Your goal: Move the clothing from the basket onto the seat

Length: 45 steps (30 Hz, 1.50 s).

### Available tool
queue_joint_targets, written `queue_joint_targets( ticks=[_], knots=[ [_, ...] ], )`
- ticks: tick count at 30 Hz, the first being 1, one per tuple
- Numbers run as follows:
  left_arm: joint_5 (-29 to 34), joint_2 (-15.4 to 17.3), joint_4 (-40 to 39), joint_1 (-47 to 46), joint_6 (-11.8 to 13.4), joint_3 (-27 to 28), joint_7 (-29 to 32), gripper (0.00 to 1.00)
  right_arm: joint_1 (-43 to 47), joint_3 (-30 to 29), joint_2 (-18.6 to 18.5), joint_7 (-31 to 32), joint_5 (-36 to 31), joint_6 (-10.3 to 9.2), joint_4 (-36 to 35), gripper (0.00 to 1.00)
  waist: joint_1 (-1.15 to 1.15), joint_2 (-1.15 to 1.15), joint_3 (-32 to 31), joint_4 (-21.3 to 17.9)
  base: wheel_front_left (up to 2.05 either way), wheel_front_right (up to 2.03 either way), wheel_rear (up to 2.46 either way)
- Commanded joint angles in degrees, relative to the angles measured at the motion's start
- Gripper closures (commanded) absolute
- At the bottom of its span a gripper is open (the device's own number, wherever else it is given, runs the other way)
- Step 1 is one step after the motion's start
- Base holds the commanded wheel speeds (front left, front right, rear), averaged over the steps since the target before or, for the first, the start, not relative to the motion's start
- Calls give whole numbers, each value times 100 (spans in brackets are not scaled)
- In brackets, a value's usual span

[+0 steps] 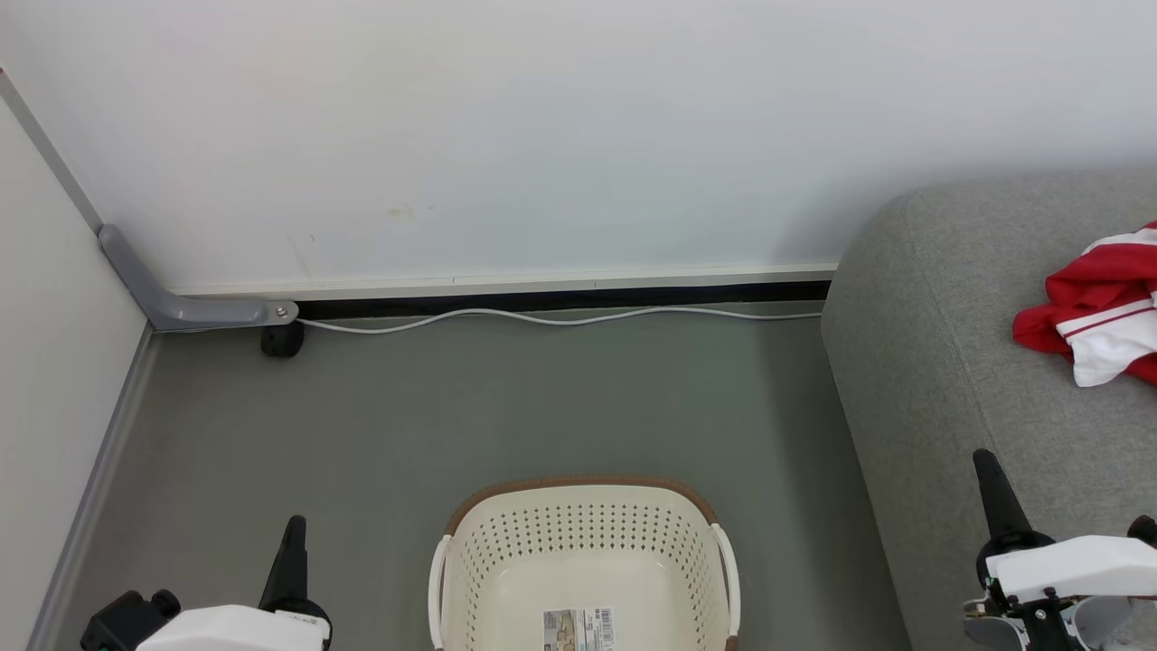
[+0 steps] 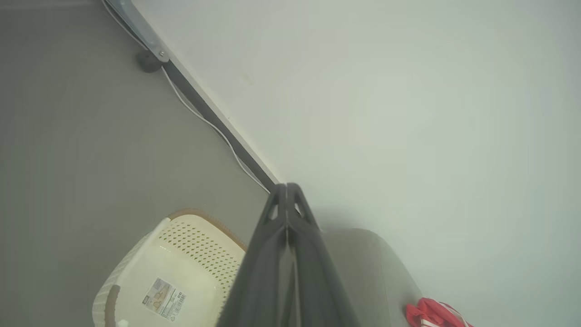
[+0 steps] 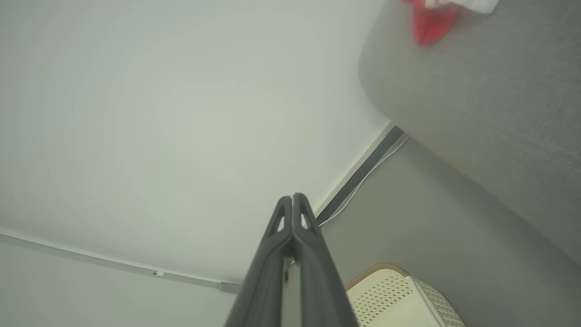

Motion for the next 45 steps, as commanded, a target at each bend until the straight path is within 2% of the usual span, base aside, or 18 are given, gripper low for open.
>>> queue_joint_targets(
  ticks=[1, 45],
  knots=[
    [-157, 61, -172, -332, -94, 151, 21, 100, -92, 34, -46, 51, 134, 6, -214, 100, 0, -1, 0, 0, 0, 0, 0],
    [-2821, 81, -326, -662, -561, 555, 745, 100, -10, -525, 222, 776, 2524, 9, -625, 100, 0, -1, 14, 0, 0, 0, 0]
  ],
)
